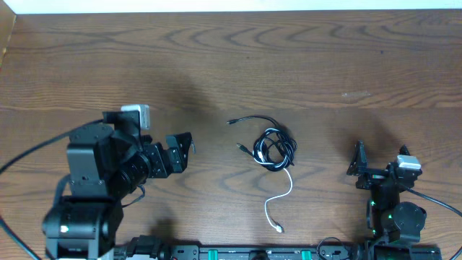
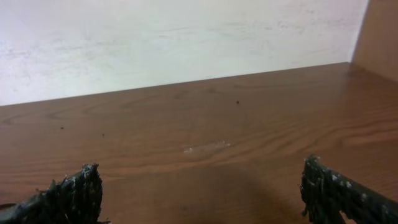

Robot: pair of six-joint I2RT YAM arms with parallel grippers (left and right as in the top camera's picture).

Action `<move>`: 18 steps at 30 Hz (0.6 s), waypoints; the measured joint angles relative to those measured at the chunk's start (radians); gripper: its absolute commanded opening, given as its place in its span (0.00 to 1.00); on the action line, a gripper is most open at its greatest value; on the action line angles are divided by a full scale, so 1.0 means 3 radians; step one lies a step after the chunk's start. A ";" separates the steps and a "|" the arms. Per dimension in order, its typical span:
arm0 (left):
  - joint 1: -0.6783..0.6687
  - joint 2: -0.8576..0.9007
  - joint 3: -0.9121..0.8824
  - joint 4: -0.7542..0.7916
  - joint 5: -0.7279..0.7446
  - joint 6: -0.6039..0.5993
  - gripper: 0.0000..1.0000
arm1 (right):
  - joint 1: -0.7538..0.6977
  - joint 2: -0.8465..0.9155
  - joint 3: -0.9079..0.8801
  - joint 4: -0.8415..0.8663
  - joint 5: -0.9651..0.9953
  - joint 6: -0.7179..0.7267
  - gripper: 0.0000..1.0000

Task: Untangle cables
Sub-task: 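Reach the left gripper forward to the tangled black cable bundle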

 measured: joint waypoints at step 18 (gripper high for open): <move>-0.0851 0.0434 0.0456 -0.0148 0.0343 -0.0342 0.98 | 0.0000 0.0000 0.0000 0.0000 0.0000 -0.0008 0.99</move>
